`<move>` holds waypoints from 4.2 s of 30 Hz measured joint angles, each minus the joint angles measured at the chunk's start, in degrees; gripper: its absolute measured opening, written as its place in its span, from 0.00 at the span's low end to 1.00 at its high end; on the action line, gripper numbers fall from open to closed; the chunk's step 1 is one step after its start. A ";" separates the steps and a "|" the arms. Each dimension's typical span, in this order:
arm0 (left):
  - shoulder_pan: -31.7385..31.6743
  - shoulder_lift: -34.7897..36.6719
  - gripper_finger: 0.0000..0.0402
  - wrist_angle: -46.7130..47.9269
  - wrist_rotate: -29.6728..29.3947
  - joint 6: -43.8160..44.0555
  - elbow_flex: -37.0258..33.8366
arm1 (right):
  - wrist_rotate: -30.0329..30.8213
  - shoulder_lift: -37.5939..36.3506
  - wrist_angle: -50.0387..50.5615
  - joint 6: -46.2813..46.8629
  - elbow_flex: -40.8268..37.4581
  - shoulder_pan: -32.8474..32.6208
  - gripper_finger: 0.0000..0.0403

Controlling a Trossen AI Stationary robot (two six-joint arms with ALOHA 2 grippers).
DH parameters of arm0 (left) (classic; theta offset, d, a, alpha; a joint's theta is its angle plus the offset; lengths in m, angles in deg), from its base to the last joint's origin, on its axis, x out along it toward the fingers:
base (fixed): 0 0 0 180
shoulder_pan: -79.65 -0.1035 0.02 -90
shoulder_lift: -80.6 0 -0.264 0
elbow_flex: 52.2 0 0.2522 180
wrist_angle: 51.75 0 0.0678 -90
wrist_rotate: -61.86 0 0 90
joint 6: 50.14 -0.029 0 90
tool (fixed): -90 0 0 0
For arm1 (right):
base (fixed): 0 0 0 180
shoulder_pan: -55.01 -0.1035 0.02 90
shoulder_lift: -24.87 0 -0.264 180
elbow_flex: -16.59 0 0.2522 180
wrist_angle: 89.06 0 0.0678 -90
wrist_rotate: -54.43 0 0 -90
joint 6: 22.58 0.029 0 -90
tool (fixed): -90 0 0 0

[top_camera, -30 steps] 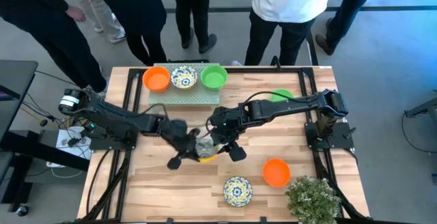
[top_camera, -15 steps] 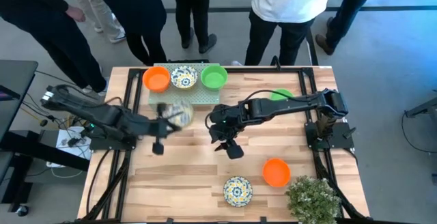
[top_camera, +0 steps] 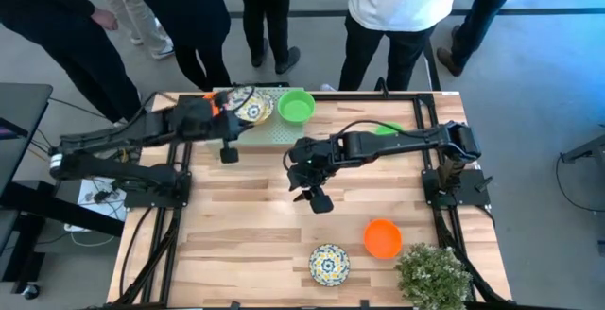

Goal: Pick & Place Mini bowls
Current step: Stack the white patterned bowl on top of the other white patterned bowl on the shelf

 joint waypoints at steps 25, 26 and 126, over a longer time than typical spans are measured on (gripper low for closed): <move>-11.95 -12.09 0.05 -0.33 6.64 -0.17 0.12 | -0.03 0.02 0.22 0.07 -0.02 0.38 0.33; -12.24 -12.25 0.05 -0.35 6.60 -0.09 0.12 | -0.06 0.02 0.28 0.09 -0.02 0.38 0.33; 17.99 -0.12 0.19 -15.82 21.22 20.21 -19.44 | 1.55 13.05 16.15 33.07 -0.02 -16.96 0.33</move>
